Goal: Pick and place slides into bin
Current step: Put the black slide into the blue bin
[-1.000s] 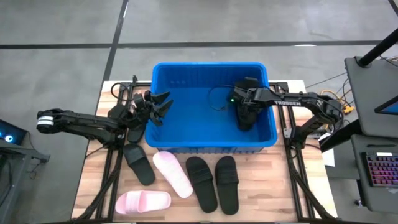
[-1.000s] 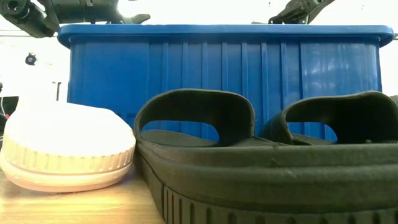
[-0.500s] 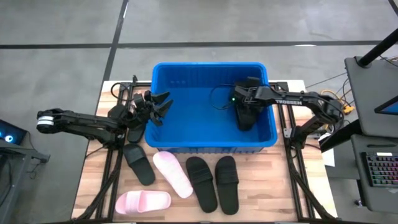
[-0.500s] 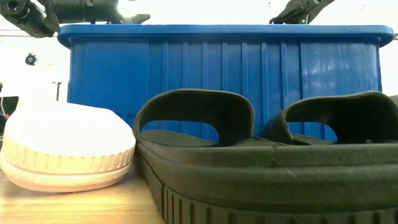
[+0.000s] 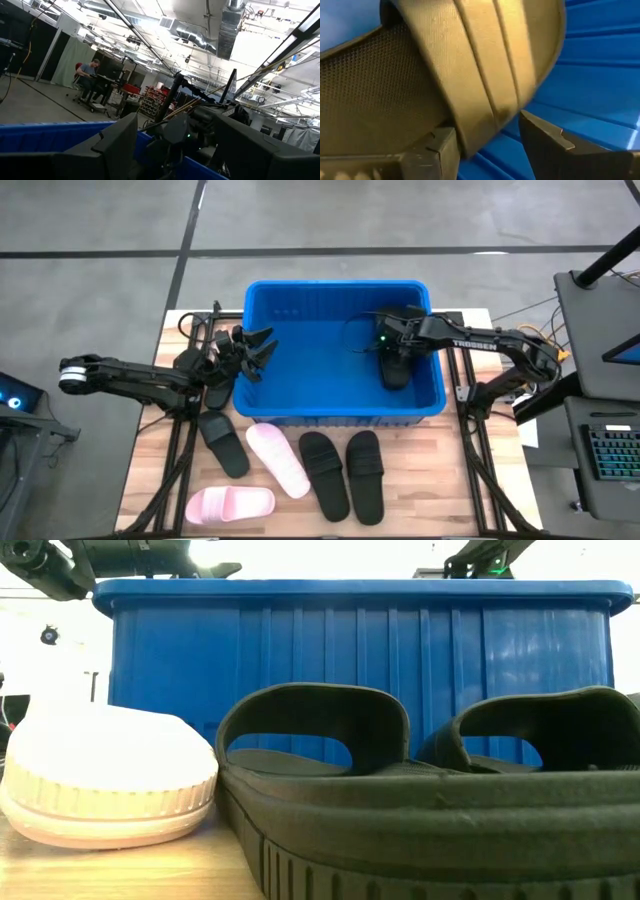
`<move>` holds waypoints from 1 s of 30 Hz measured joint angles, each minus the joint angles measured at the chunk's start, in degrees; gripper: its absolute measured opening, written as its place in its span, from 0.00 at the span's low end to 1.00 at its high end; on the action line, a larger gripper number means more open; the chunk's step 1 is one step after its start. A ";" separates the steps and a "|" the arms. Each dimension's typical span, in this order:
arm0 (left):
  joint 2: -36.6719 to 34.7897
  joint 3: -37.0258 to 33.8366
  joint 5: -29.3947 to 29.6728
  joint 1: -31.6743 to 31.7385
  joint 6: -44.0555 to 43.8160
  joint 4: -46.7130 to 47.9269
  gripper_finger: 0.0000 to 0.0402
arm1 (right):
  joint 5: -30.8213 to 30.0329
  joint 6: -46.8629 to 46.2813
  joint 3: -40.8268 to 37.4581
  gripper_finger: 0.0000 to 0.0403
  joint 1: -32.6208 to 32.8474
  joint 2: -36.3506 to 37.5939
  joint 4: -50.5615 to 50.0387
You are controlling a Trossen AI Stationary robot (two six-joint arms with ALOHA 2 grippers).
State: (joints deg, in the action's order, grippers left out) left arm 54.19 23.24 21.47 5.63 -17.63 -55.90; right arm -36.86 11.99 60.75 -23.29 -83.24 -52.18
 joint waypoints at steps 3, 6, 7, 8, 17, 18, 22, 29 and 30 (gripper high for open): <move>0.00 0.00 0.01 0.00 -0.02 0.00 0.61 | -0.08 0.31 0.00 0.46 0.00 1.22 -0.12; 0.00 0.00 0.00 -0.02 -0.01 0.00 0.61 | -0.10 0.42 0.00 0.45 0.00 2.36 -1.08; 0.00 0.00 0.00 -0.02 -0.02 0.00 0.61 | -0.06 0.42 0.00 0.45 0.00 2.68 -1.60; 0.00 0.00 0.00 -0.02 -0.02 0.00 0.61 | -0.01 0.40 0.00 0.45 0.00 3.00 -2.12; 0.00 0.00 0.00 -0.02 0.00 0.00 0.61 | 8.70 -6.12 0.00 0.46 -0.02 7.41 -4.13; 0.00 0.00 0.00 -0.02 -0.02 0.00 0.61 | 9.77 -7.14 0.00 0.46 -0.02 8.11 -4.13; 0.00 0.00 0.00 -0.02 -0.02 0.00 0.61 | 10.77 -11.02 0.00 0.46 0.01 10.85 -4.11; 0.00 0.00 -0.01 -0.02 -0.02 0.00 0.61 | 14.30 -18.47 0.00 0.46 0.00 16.15 -3.28; 0.00 0.00 0.00 -0.02 -0.02 0.00 0.61 | 15.52 -19.85 0.00 0.46 0.02 17.04 -2.66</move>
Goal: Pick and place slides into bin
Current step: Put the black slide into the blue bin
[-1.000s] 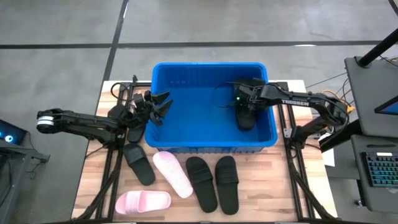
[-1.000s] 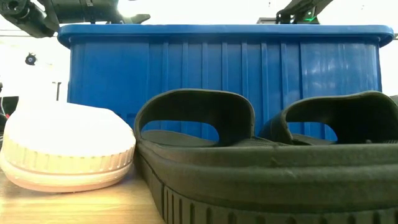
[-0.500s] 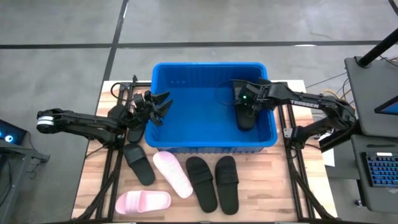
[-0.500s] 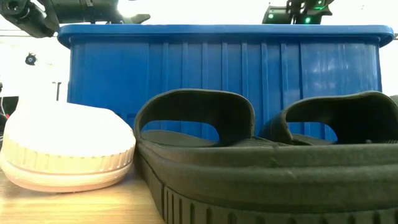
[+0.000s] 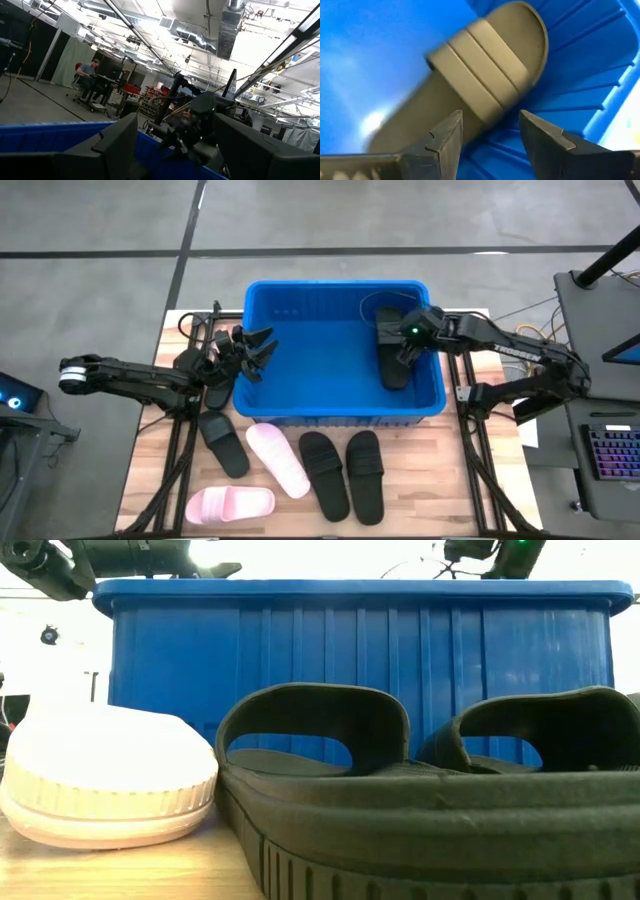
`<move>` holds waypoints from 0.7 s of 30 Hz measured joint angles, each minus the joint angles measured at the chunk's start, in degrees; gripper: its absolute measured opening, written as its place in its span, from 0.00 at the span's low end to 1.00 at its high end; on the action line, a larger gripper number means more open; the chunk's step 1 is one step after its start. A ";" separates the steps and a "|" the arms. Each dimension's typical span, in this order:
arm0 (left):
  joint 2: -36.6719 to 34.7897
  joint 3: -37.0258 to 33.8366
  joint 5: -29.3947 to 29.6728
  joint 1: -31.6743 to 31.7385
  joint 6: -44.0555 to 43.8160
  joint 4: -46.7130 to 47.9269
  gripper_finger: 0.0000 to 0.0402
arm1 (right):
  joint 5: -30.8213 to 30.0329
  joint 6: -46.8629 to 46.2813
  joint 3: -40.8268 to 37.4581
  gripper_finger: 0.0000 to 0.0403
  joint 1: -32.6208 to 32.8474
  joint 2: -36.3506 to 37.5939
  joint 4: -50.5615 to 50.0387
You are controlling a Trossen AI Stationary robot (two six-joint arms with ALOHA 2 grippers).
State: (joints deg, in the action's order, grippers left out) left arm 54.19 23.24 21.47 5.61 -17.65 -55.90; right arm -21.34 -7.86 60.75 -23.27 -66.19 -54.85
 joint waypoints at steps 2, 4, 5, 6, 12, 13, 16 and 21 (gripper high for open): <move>0.00 0.00 0.00 0.00 0.00 0.00 0.61 | 2.62 -2.58 0.00 0.46 0.11 1.74 1.44; 0.00 0.00 -0.02 0.00 0.00 0.04 0.61 | 5.48 -4.59 0.00 0.46 0.57 3.59 3.63; 0.00 0.00 -0.02 0.00 0.00 0.08 0.61 | 6.67 -5.31 0.00 0.46 0.93 4.54 5.01; 0.00 0.00 -0.02 0.00 0.00 0.34 0.61 | 7.81 -5.69 0.00 0.46 1.36 5.44 6.55; 0.00 0.00 -0.14 -0.04 -0.07 1.57 0.61 | 9.85 -8.20 0.00 0.44 5.92 10.40 17.17; 0.00 0.00 -0.16 -0.04 -0.07 1.58 0.61 | 9.85 -8.59 0.00 0.44 6.80 11.07 18.59; 0.00 0.00 -0.17 -0.04 -0.08 1.66 0.61 | 9.87 -8.72 0.00 0.43 9.82 12.47 22.58; 0.00 0.00 -0.17 -0.04 -0.09 1.66 0.61 | 9.83 -10.51 0.00 0.43 14.70 12.74 28.26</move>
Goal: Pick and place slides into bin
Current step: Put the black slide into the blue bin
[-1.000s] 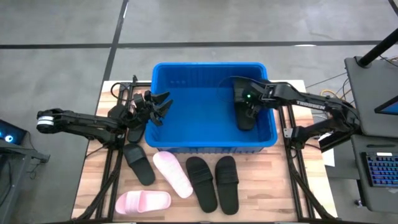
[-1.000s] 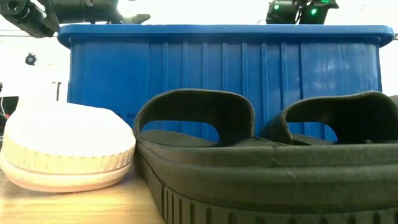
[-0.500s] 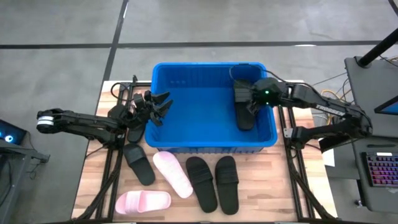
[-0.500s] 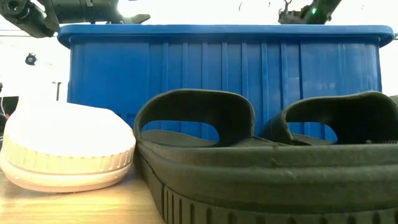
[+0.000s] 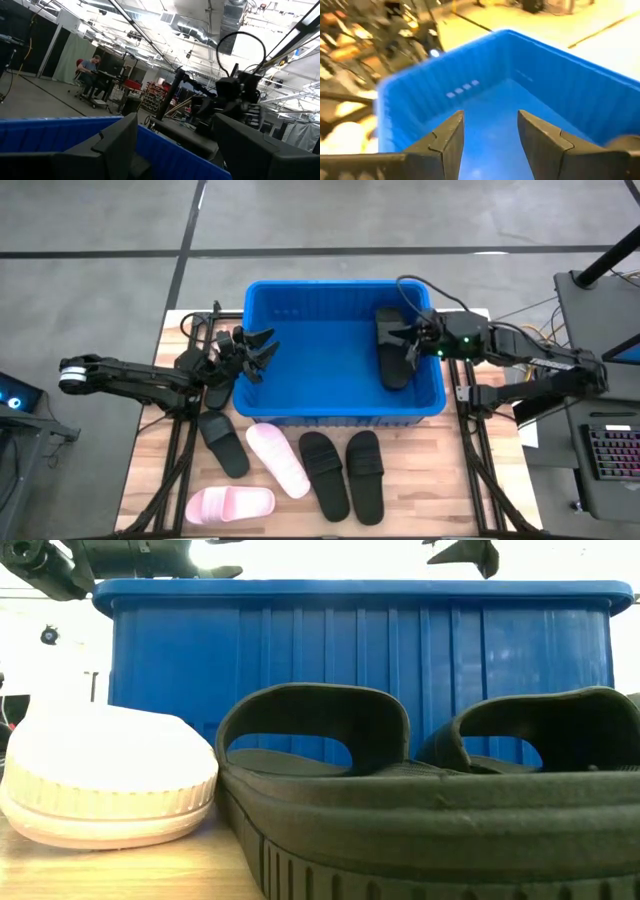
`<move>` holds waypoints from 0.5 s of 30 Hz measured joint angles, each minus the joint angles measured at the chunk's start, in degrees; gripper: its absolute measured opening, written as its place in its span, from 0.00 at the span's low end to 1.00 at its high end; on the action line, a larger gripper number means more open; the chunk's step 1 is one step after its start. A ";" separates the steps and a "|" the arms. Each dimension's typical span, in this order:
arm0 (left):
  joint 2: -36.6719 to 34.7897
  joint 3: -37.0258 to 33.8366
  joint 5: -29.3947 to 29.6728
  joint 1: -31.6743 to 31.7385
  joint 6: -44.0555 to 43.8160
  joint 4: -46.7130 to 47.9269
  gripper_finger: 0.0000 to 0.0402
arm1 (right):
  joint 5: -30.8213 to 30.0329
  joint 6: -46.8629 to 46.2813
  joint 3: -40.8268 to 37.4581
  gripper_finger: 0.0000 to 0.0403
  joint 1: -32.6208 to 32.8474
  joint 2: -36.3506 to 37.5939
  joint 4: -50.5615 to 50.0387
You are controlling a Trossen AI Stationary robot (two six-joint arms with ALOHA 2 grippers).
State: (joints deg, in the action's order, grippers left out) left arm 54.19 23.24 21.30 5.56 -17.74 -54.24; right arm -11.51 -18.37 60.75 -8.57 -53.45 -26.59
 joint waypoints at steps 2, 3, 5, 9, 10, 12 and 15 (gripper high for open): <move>0.00 0.00 0.00 0.00 0.02 0.00 0.61 | -0.04 -1.52 0.00 0.43 1.95 -0.73 2.23; 0.00 0.00 0.00 0.00 0.02 0.00 0.61 | -0.08 -1.73 -0.01 0.43 3.18 -1.14 3.44; 0.00 0.00 0.00 0.00 0.04 -0.02 0.61 | -0.13 -1.75 -0.04 0.43 5.81 -2.11 6.02; 0.00 0.00 0.00 0.02 0.04 -0.04 0.61 | -1.74 -1.94 -0.04 0.43 10.57 -3.64 11.14; 0.00 0.00 0.00 0.02 0.04 -0.04 0.61 | -1.87 -2.01 -0.04 0.43 11.59 -3.93 12.22; 0.00 0.00 0.00 0.02 0.02 -0.04 0.61 | -2.15 -2.03 -0.05 0.43 13.71 -4.25 14.16; 0.00 0.00 0.00 0.07 -0.03 -0.08 0.61 | -2.06 -2.72 -0.05 0.43 16.76 -4.46 15.81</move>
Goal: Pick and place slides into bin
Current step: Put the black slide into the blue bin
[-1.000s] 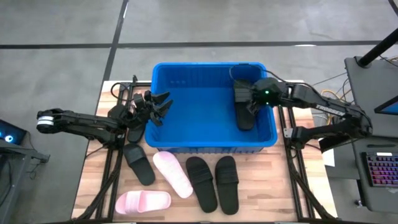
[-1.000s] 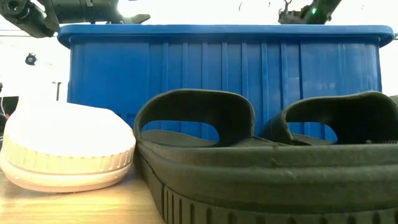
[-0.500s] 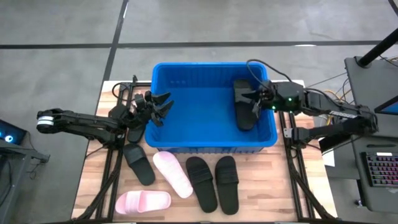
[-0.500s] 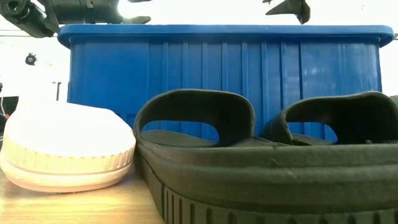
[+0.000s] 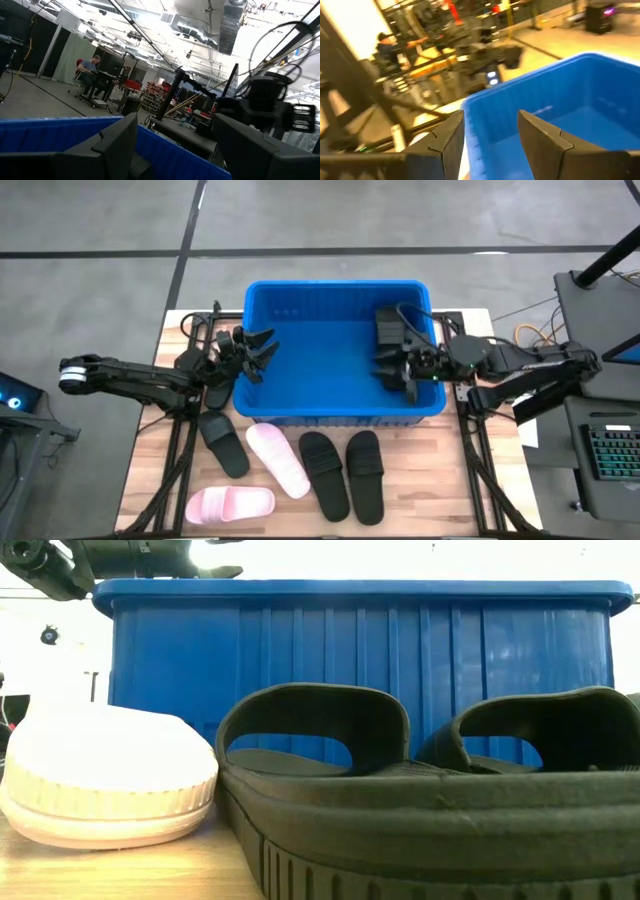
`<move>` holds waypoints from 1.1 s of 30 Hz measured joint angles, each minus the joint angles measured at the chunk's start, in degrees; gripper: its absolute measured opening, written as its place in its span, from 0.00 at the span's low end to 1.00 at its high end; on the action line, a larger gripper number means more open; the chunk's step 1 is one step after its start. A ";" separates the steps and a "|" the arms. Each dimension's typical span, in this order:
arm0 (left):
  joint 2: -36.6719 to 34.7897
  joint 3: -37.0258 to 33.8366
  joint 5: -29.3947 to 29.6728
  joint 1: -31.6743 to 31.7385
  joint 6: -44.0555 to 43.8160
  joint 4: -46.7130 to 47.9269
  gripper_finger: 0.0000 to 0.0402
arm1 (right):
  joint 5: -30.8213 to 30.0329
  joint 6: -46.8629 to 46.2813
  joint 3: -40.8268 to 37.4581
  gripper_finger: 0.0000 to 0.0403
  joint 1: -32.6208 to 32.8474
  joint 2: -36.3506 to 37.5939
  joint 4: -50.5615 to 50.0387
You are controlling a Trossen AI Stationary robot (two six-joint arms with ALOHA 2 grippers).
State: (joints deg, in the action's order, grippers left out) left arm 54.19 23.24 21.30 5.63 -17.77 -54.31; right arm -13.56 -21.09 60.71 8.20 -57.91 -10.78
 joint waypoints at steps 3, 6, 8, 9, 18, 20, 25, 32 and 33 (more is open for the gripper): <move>0.00 0.00 0.00 0.00 -0.03 -0.15 0.61 | 0.52 -2.66 0.00 0.43 2.64 0.08 -0.07; 0.00 0.00 0.00 0.00 -0.03 -0.16 0.61 | 0.35 -4.86 0.18 0.43 5.91 0.22 -0.15; 0.00 0.00 0.00 0.00 -0.05 -0.16 0.61 | -0.93 -6.06 0.56 0.43 8.16 0.22 -0.16; 0.00 0.00 0.00 0.00 -0.07 -0.16 0.61 | -2.26 -6.76 0.80 0.43 9.41 0.06 -0.18; 0.00 0.00 0.00 -0.02 -0.08 -0.11 0.61 | -10.45 -2.02 8.53 0.43 20.78 -4.25 0.21; 0.00 0.00 0.00 -0.02 -0.08 -0.10 0.61 | -10.49 0.98 11.65 0.43 22.67 -6.34 0.20; 0.00 0.00 0.00 -0.02 -0.08 -0.10 0.61 | -10.56 1.78 20.96 0.43 25.14 -12.28 -8.55; 0.00 0.00 0.00 -0.02 -0.08 -0.06 0.61 | -10.55 -4.70 33.89 0.43 25.45 -20.84 -28.00; 0.00 0.00 0.00 -0.02 -0.08 -0.06 0.61 | -10.48 -4.87 35.18 0.43 25.45 -21.90 -29.58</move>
State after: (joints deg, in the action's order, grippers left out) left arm 54.19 23.24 21.30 5.61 -17.85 -54.37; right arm -24.04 -25.96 95.89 33.65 -79.81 -40.36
